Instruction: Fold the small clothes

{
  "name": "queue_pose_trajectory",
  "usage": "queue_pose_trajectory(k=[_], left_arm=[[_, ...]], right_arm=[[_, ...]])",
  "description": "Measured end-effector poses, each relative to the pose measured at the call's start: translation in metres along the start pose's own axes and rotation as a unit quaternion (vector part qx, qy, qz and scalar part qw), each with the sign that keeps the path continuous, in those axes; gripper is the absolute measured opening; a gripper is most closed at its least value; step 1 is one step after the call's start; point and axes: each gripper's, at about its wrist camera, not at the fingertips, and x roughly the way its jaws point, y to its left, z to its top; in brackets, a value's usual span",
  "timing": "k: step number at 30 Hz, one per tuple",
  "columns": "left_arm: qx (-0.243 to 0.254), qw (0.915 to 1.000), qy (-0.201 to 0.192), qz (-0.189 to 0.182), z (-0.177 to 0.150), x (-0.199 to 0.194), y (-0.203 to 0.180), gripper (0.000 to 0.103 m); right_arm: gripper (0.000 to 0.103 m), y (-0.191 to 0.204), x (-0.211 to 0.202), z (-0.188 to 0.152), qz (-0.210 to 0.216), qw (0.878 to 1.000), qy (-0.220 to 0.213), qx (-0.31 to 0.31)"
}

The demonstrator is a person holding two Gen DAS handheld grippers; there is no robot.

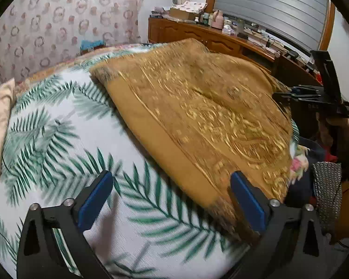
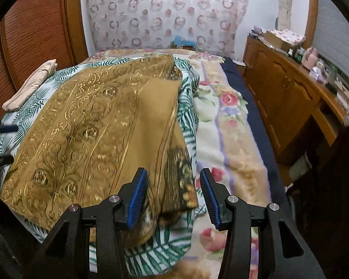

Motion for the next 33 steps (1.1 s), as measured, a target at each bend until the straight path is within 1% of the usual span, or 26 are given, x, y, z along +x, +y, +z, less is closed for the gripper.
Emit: queue_pose_trajectory(k=[2, 4, 5, 7, 8, 10, 11, 13, 15, 18, 19, 20, 22, 23, 25, 27, 28, 30, 33], left_arm=[[-0.003, 0.9998, 0.003, -0.018, -0.007, -0.002, -0.002, 0.091], [-0.007, 0.9994, 0.008, -0.032, -0.012, -0.003, -0.003, 0.079], [-0.011, 0.9992, 0.01, -0.037, -0.014, -0.003, -0.003, 0.077], [-0.017, 0.999, 0.005, -0.041, -0.016, -0.005, -0.003, 0.069], [-0.02, 0.9988, 0.004, -0.045, -0.017, -0.007, -0.003, 0.066], [-0.029, 0.9978, 0.004, -0.059, -0.02, -0.009, -0.003, 0.058], [-0.032, 0.9974, 0.003, -0.064, -0.021, -0.01, -0.004, 0.056], [-0.032, 0.9973, 0.002, -0.066, -0.024, -0.011, -0.008, 0.047], [-0.032, 0.9968, 0.002, -0.073, -0.028, -0.013, -0.012, 0.042], [-0.026, 0.9966, 0.001, -0.078, -0.032, -0.015, -0.021, 0.041], [-0.023, 0.9966, 0.002, -0.079, -0.032, -0.015, -0.024, 0.038], [-0.019, 0.9964, 0.004, -0.083, -0.033, -0.015, -0.027, 0.034], [-0.011, 0.9967, 0.005, -0.08, -0.032, -0.015, -0.032, 0.03], [-0.007, 0.9968, 0.006, -0.079, -0.032, -0.015, -0.034, 0.028], [-0.011, 0.9967, 0.006, -0.08, -0.03, -0.014, -0.034, 0.027], [-0.015, 0.9965, 0.006, -0.082, -0.029, -0.014, -0.032, 0.027], [-0.02, 0.9963, 0.006, -0.084, -0.03, -0.014, -0.031, 0.027], [-0.03, 0.9955, 0.007, -0.09, -0.031, -0.015, -0.028, 0.027], [-0.026, 0.9958, 0.009, -0.088, -0.032, -0.015, -0.03, 0.027]], right_arm=[[0.049, -0.003, -0.003, -0.005, 0.013, 1.0, 0.0, 0.013], [0.049, -0.006, -0.002, -0.01, 0.026, 0.999, 0.006, 0.02], [0.049, -0.006, -0.002, -0.013, 0.029, 0.999, 0.007, 0.021], [0.049, -0.005, -0.004, -0.016, 0.033, 0.999, 0.006, 0.023], [0.049, -0.006, -0.005, -0.018, 0.037, 0.999, 0.005, 0.026], [0.049, -0.006, -0.006, -0.021, 0.043, 0.999, 0.0, 0.03], [0.049, -0.006, -0.007, -0.022, 0.044, 0.999, -0.002, 0.03], [0.049, -0.007, -0.007, -0.025, 0.046, 0.998, -0.006, 0.032], [0.049, -0.006, -0.004, -0.027, 0.048, 0.998, -0.008, 0.038], [0.049, -0.003, -0.006, -0.032, 0.048, 0.998, -0.016, 0.039], [0.045, -0.002, -0.006, -0.034, 0.049, 0.998, -0.019, 0.039], [0.037, -0.001, -0.007, -0.035, 0.055, 0.998, -0.02, 0.038], [0.031, 0.001, -0.008, -0.039, 0.062, 0.997, -0.021, 0.035], [0.027, 0.001, -0.008, -0.04, 0.065, 0.997, -0.021, 0.032], [0.023, 0.002, -0.009, -0.039, 0.066, 0.997, -0.021, 0.027], [0.012, 0.002, -0.01, -0.039, 0.067, 0.997, -0.022, 0.022], [0.009, 0.002, -0.011, -0.039, 0.07, 0.997, -0.022, 0.021], [0.008, 0.003, -0.01, -0.039, 0.07, 0.997, -0.023, 0.021], [0.007, 0.004, -0.01, -0.041, 0.07, 0.997, -0.025, 0.023]])
